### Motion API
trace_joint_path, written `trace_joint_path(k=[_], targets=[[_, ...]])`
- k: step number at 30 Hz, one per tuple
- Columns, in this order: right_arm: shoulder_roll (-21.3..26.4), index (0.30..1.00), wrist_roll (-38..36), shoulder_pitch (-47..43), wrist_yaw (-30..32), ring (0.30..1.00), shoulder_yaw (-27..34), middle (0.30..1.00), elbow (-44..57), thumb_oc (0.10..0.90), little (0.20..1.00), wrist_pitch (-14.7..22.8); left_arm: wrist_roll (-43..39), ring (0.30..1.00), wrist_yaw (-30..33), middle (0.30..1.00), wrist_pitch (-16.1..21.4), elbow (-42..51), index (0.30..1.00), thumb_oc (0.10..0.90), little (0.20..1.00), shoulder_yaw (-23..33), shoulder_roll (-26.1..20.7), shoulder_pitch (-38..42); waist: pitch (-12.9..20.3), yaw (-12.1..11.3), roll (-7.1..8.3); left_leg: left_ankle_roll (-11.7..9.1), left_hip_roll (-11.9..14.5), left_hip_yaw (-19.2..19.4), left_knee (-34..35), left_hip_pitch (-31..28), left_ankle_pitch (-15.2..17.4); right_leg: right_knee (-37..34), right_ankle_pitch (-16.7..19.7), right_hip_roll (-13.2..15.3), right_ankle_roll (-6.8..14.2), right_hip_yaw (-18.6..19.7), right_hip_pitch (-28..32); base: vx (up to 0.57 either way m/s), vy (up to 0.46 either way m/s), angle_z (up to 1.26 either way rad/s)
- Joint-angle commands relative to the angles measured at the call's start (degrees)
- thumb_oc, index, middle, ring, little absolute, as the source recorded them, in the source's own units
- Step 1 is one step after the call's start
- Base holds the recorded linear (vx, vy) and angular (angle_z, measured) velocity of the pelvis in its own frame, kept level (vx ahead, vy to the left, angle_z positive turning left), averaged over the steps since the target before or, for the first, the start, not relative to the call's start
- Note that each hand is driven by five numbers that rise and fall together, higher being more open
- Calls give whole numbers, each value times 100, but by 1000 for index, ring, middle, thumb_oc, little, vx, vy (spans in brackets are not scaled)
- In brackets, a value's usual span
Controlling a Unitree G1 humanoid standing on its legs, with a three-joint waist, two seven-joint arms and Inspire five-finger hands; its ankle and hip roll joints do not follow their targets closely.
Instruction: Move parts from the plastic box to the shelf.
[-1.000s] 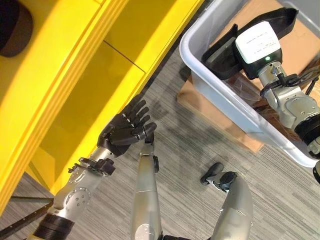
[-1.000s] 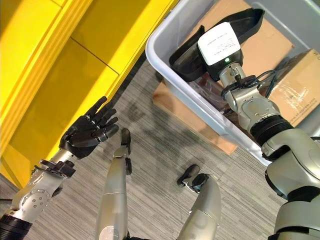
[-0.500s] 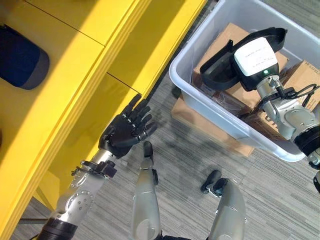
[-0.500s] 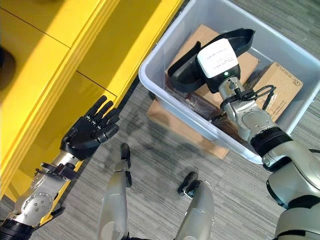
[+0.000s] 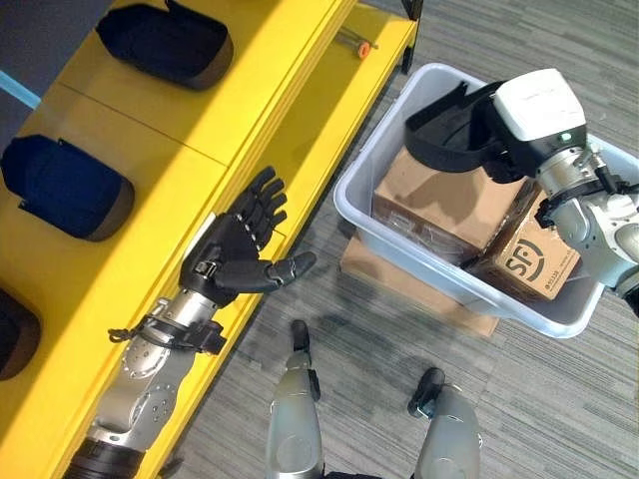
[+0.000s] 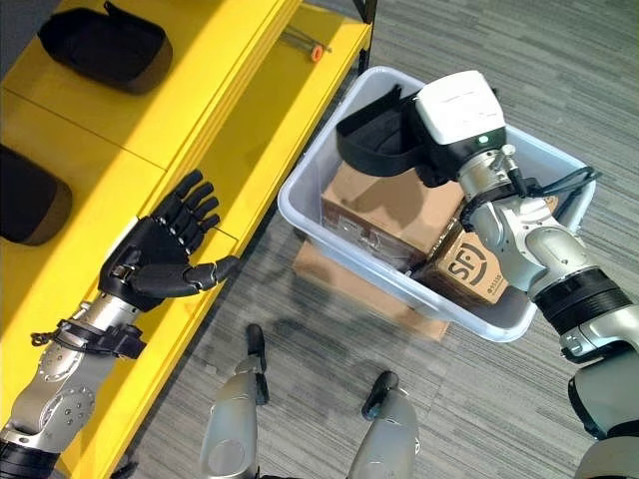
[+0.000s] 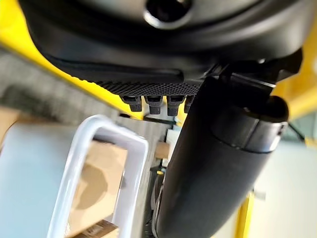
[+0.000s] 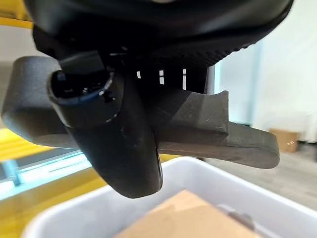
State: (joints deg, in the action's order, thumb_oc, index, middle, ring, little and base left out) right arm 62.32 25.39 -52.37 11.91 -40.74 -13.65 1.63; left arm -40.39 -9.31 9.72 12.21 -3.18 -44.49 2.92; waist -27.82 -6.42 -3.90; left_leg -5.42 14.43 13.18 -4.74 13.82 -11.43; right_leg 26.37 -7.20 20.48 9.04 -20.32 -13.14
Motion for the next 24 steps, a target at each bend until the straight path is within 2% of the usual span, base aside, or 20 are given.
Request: trace_joint_path(k=[1,3,6,7,9,12,16,17,24], targets=[[-192,300,-668,123,-299,300,724,300,214,400,300,-128,690,1000,528,1000,1013,420,1000,900,1000,280,-42,53,923,36,397,-294,143,214,-352,-541,900,-855,7,-629,-191,48,170,171,152,-10],[-237,300,-1363,568,-1365,300,987,300,881,400,300,-268,2038,1000,922,1000,1471,349,1000,900,1000,498,-310,88,1340,164,496,-309,110,290,-25,-990,781,-1353,248,-675,-131,85,672,225,222,-6],[-461,300,-2079,937,-2374,300,1131,300,1485,400,300,-941,3049,1000,1100,1000,1735,252,1000,900,1000,438,-762,514,1740,344,584,-285,61,454,221,-1429,773,-1856,575,-583,29,137,1116,96,146,-21],[-520,300,-2355,843,-2764,300,982,300,1533,400,300,-1078,3453,1000,1246,1000,1893,179,1000,900,1000,344,-1112,688,1843,382,607,-305,43,550,349,-1577,755,-2076,732,-543,111,123,1244,-61,103,-21],[-627,300,-2527,696,-2851,300,765,300,1526,400,300,-1240,3391,1000,1094,1000,1872,-13,1000,900,1000,154,-1312,937,1935,429,599,-297,29,614,488,-1728,706,-2231,834,-529,161,152,1375,-53,75,-12],[-784,300,-2517,596,-2949,300,773,300,1530,400,300,-1391,3383,1000,674,1000,1909,-22,1000,900,1000,51,-1347,1008,2003,426,597,-292,21,651,560,-1845,703,-2347,918,-502,199,160,1482,-14,20,-4],[-896,300,-2501,274,-3061,300,639,300,1501,400,300,-1251,3102,1000,-55,1000,1703,70,1000,900,1000,-120,-1368,1040,2098,392,583,-298,-9,686,652,-1965,712,-2518,1023,-485,260,138,1598,-47,27,-2],[-940,300,-2423,130,-3124,300,563,300,1575,400,300,-1210,3058,1000,-149,1000,1643,69,1000,900,1000,-298,-1314,1038,2148,387,591,-303,-13,689,692,-1993,707,-2593,1073,-480,286,149,1628,-39,24,-7],[-1282,300,-2121,-354,-3337,300,377,300,2048,400,300,-1753,3118,1000,-521,1000,1361,196,1000,900,1000,-748,-803,1096,2239,365,577,-305,-9,763,792,-2097,708,-2834,1230,-446,343,126,1725,-38,18,-9]])
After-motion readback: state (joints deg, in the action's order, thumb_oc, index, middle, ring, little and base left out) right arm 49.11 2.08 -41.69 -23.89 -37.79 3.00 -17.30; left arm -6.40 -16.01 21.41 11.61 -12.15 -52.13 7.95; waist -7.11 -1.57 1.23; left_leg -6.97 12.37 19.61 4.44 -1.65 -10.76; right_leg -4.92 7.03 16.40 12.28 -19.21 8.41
